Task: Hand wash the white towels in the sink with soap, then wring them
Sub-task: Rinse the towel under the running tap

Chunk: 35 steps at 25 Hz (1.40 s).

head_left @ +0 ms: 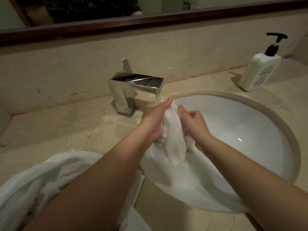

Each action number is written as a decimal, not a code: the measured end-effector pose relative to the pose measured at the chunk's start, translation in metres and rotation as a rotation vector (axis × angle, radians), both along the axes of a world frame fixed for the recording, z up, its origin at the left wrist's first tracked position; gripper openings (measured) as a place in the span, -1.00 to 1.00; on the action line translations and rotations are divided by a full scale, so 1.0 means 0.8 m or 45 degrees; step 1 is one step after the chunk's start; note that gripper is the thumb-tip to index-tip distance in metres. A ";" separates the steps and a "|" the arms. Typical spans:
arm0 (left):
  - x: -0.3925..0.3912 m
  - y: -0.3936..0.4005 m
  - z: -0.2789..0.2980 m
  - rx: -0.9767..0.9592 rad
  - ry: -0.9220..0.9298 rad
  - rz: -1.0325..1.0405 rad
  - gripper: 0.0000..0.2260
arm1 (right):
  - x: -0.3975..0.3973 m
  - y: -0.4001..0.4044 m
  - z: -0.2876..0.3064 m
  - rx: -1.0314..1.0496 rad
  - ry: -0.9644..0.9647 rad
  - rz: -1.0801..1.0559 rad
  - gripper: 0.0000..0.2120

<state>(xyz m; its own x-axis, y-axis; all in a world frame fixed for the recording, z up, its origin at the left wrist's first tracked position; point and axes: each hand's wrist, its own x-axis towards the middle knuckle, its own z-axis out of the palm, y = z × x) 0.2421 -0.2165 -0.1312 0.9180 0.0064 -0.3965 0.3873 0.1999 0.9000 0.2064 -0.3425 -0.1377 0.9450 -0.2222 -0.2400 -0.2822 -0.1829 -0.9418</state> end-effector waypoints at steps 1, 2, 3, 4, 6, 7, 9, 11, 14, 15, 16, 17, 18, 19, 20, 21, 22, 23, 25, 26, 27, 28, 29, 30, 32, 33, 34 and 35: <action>-0.001 0.001 0.004 -0.053 -0.034 0.006 -0.21 | -0.004 -0.001 -0.006 0.023 0.052 0.020 -0.41; 0.000 0.004 0.002 -0.076 -0.070 0.012 -0.32 | -0.004 -0.002 -0.010 0.058 0.068 0.048 -0.40; 0.002 0.005 0.002 -0.092 -0.099 0.003 -0.46 | -0.005 -0.001 -0.010 0.069 0.049 0.069 -0.43; 0.003 0.005 0.002 -0.089 -0.100 -0.003 -0.59 | -0.004 -0.001 -0.009 0.066 0.010 0.068 -0.47; 0.004 0.003 -0.002 0.036 -0.102 -0.003 -0.70 | 0.000 0.001 -0.004 0.089 -0.083 -0.016 -0.51; 0.003 0.000 -0.002 0.147 -0.107 -0.027 -0.69 | 0.002 0.001 0.002 0.133 -0.147 -0.067 -0.53; -0.001 -0.003 0.000 0.269 -0.109 -0.148 -0.44 | 0.008 -0.001 0.016 0.266 -0.271 -0.120 -0.61; -0.005 -0.001 0.003 0.162 -0.045 -0.292 -0.27 | 0.019 -0.006 0.035 0.328 -0.309 -0.087 -0.56; -0.007 0.002 0.007 -0.009 -0.151 -0.334 -0.43 | 0.028 -0.016 0.046 0.339 -0.291 0.072 -0.69; -0.006 0.001 0.005 0.010 -0.179 -0.299 -0.51 | 0.028 -0.018 0.042 0.369 -0.267 0.118 -0.74; -0.007 -0.001 0.005 0.048 -0.181 -0.245 -0.54 | 0.025 -0.020 0.036 0.378 -0.247 0.144 -0.76; -0.007 -0.002 0.004 0.109 -0.169 -0.184 -0.53 | 0.020 -0.019 0.030 0.340 -0.233 0.146 -0.77; -0.006 -0.004 0.004 0.161 -0.160 -0.134 -0.49 | 0.012 -0.014 0.023 0.268 -0.224 0.144 -0.75; -0.006 -0.006 0.004 0.176 -0.152 -0.080 -0.48 | 0.004 -0.007 0.017 0.188 -0.214 0.142 -0.72; -0.007 -0.007 0.004 0.170 -0.142 -0.012 -0.49 | -0.003 0.000 0.010 0.133 -0.212 0.137 -0.68; -0.008 -0.009 0.005 0.151 -0.118 0.058 -0.49 | -0.009 0.010 0.006 0.094 -0.237 0.118 -0.64; -0.006 -0.010 0.004 0.142 -0.082 0.133 -0.48 | -0.012 0.019 0.002 0.063 -0.309 0.069 -0.61; -0.006 -0.011 0.003 0.142 -0.060 0.186 -0.46 | -0.011 0.027 -0.001 0.043 -0.405 0.011 -0.60; -0.012 -0.017 0.005 0.227 -0.067 0.167 -0.35 | -0.007 0.041 -0.004 0.064 -0.502 -0.014 -0.60; -0.016 -0.019 0.007 0.309 -0.064 0.116 -0.26 | -0.005 0.046 -0.007 0.084 -0.487 -0.016 -0.59; -0.018 -0.020 0.007 0.390 -0.049 0.086 -0.22 | -0.003 0.050 -0.010 0.088 -0.452 -0.035 -0.55; -0.020 -0.020 0.006 0.445 -0.048 0.080 -0.23 | -0.001 0.052 -0.013 0.060 -0.411 -0.061 -0.53; -0.020 -0.020 0.003 0.476 -0.026 0.079 -0.29 | 0.003 0.053 -0.018 0.019 -0.368 -0.083 -0.52; -0.018 -0.017 -0.001 0.504 -0.042 0.081 -0.35 | 0.006 0.054 -0.020 -0.003 -0.326 -0.102 -0.52; -0.009 -0.018 -0.013 0.650 -0.181 0.073 -0.49 | 0.015 0.056 -0.024 -0.025 -0.288 -0.106 -0.41; -0.001 -0.019 -0.021 0.749 -0.195 0.048 -0.53 | 0.020 0.056 -0.025 -0.056 -0.287 -0.091 -0.34; 0.003 -0.017 -0.029 0.837 -0.220 0.053 -0.54 | 0.025 0.056 -0.026 -0.097 -0.287 -0.075 -0.35; 0.001 -0.017 -0.029 0.759 -0.173 0.067 -0.57 | 0.028 0.056 -0.028 -0.163 -0.286 -0.072 -0.41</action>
<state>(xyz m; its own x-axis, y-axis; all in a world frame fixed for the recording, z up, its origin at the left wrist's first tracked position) 0.2428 -0.2298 -0.1541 0.9525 0.2379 -0.1900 0.2645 -0.3373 0.9035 0.2291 -0.2979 -0.1603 0.9566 -0.2914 0.0077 -0.0820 -0.2945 -0.9521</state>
